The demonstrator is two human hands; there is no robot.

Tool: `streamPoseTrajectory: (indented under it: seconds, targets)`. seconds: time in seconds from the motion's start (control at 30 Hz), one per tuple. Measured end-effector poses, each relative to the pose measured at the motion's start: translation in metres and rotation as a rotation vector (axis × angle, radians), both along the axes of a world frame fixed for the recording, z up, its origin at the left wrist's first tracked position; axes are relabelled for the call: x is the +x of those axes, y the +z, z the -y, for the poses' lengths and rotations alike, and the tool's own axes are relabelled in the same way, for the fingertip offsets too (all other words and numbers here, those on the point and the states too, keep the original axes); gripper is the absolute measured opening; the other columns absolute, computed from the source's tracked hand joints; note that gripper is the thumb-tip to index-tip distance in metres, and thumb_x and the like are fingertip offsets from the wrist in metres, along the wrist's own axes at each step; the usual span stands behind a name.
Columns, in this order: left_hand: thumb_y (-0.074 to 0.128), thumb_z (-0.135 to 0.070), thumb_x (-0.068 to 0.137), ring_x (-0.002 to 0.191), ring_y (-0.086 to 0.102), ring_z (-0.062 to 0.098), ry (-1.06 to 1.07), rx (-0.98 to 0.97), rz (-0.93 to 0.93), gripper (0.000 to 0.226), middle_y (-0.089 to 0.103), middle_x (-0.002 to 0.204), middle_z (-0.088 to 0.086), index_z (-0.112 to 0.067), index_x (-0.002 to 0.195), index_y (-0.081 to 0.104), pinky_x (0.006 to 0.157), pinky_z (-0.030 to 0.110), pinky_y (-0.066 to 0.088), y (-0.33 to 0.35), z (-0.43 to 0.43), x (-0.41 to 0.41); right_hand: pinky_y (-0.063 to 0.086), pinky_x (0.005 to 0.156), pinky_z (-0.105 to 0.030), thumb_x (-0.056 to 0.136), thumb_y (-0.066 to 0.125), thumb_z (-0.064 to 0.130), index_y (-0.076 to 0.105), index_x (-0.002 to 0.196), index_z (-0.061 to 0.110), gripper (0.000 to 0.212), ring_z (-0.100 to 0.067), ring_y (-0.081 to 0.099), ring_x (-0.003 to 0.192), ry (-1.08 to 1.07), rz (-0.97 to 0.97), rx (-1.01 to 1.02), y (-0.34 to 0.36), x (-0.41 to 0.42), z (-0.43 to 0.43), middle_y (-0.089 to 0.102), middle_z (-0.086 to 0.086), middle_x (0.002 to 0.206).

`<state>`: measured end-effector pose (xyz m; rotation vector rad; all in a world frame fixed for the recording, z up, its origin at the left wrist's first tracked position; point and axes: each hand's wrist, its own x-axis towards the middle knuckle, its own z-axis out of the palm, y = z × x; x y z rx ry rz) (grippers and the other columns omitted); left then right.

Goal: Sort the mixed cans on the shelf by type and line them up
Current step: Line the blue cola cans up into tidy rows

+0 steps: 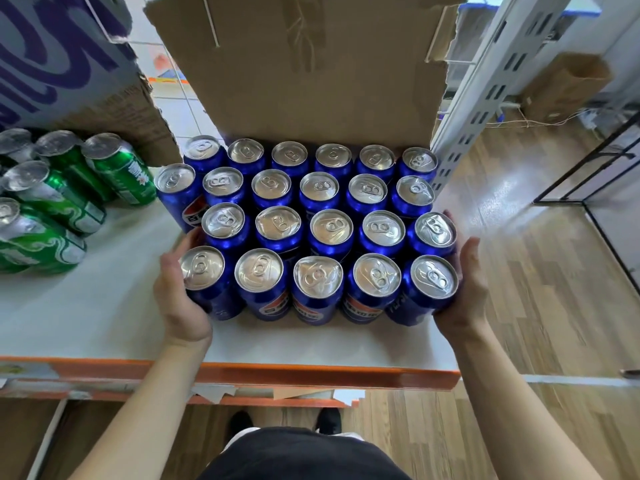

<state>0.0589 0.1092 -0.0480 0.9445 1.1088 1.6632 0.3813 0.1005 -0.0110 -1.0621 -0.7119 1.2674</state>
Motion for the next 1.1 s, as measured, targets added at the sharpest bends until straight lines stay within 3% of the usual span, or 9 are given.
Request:
streamPoseTrajectory:
  seconds: [0.1, 0.2, 0.37, 0.5, 0.6, 0.73, 0.8, 0.93, 1.1]
  targets:
    - [0.043, -0.054, 0.092, 0.105, 0.064, 0.031, 0.24, -0.008, 0.023, 0.055, 0.071, 0.107, 0.015, -0.01, 0.111, 0.071, 0.092, 0.047, 0.048, 0.001, -0.001, 0.01, 0.039, 0.112, -0.048, 0.082, 0.06, 0.066, 0.033, 0.152, 0.022, 0.087, -0.028, 0.045, 0.137, -0.005, -0.012, 0.021, -0.002, -0.004, -0.003, 0.05, -0.003, 0.147]
    - [0.045, -0.051, 0.089, 0.089, 0.063, 0.022, 0.317, -0.01, 0.072, 0.041, 0.073, 0.087, -0.002, -0.026, 0.085, 0.077, 0.083, 0.04, 0.047, 0.006, 0.0, 0.015, 0.034, 0.114, -0.052, 0.072, 0.068, 0.07, 0.033, 0.152, 0.023, 0.1, -0.027, 0.045, 0.137, 0.015, -0.012, 0.017, 0.001, -0.002, -0.002, 0.048, -0.004, 0.149]
    - [0.045, -0.06, 0.093, 0.114, 0.062, 0.033, 0.169, 0.005, -0.04, 0.065, 0.068, 0.116, 0.018, -0.005, 0.119, 0.067, 0.094, 0.042, 0.05, 0.007, 0.002, 0.002, 0.034, 0.112, -0.052, 0.082, 0.058, 0.07, 0.032, 0.152, 0.028, 0.086, -0.028, 0.041, 0.14, 0.057, -0.01, -0.002, 0.001, 0.013, -0.005, 0.045, 0.0, 0.152]
    - [0.034, -0.063, 0.086, 0.129, 0.051, 0.019, 0.268, -0.053, -0.038, 0.066, 0.055, 0.14, 0.009, -0.015, 0.126, 0.056, 0.102, 0.036, 0.042, 0.024, -0.028, -0.039, 0.034, 0.111, -0.054, 0.079, 0.056, 0.069, 0.038, 0.151, 0.027, 0.085, -0.023, 0.044, 0.138, 0.038, -0.076, -0.048, 0.019, 0.022, -0.023, 0.044, 0.007, 0.152]
    - [0.027, -0.057, 0.088, 0.145, 0.032, 0.022, 0.116, -0.208, -0.129, 0.075, 0.039, 0.155, 0.008, -0.012, 0.148, 0.039, 0.117, 0.041, 0.025, 0.033, -0.062, -0.057, 0.028, 0.115, -0.058, 0.092, 0.034, 0.063, 0.037, 0.151, 0.025, 0.07, -0.027, 0.046, 0.137, 0.084, -0.08, -0.057, 0.026, 0.016, -0.038, 0.047, 0.002, 0.15]
    - [0.027, -0.045, 0.105, 0.118, 0.064, 0.017, -0.051, -0.221, -0.004, 0.052, 0.073, 0.117, -0.004, -0.019, 0.121, 0.069, 0.089, 0.026, 0.054, 0.034, -0.085, -0.041, 0.021, 0.117, -0.058, 0.091, 0.036, 0.065, 0.033, 0.152, 0.029, 0.07, -0.031, 0.041, 0.14, 0.164, -0.076, -0.067, 0.024, 0.007, -0.04, 0.043, -0.003, 0.153]
    - [0.031, -0.048, 0.104, 0.113, 0.067, 0.023, -0.104, -0.239, 0.083, 0.053, 0.071, 0.121, 0.005, -0.02, 0.117, 0.073, 0.087, 0.034, 0.057, 0.03, -0.087, -0.036, 0.02, 0.117, -0.057, 0.087, 0.047, 0.066, 0.034, 0.151, 0.033, 0.074, -0.03, 0.042, 0.14, 0.136, -0.095, -0.084, 0.026, 0.006, -0.041, 0.044, 0.0, 0.152]
    - [0.059, -0.058, 0.091, 0.134, 0.047, 0.042, -0.122, -0.312, 0.095, 0.071, 0.049, 0.147, 0.019, -0.016, 0.147, 0.045, 0.11, 0.065, 0.034, 0.0, -0.098, -0.055, 0.024, 0.116, -0.058, 0.1, 0.023, 0.058, 0.038, 0.15, 0.032, 0.058, -0.031, 0.045, 0.137, 0.123, -0.143, -0.08, 0.023, 0.003, -0.045, 0.047, -0.002, 0.15]
    - [0.061, -0.066, 0.087, 0.137, 0.045, 0.039, -0.071, -0.363, 0.108, 0.076, 0.048, 0.15, 0.011, -0.026, 0.149, 0.042, 0.11, 0.067, 0.03, -0.039, -0.116, -0.079, 0.022, 0.117, -0.057, 0.097, 0.03, 0.057, 0.038, 0.149, 0.035, 0.057, -0.031, 0.042, 0.139, 0.128, -0.136, -0.088, 0.024, -0.009, -0.044, 0.046, -0.002, 0.151]
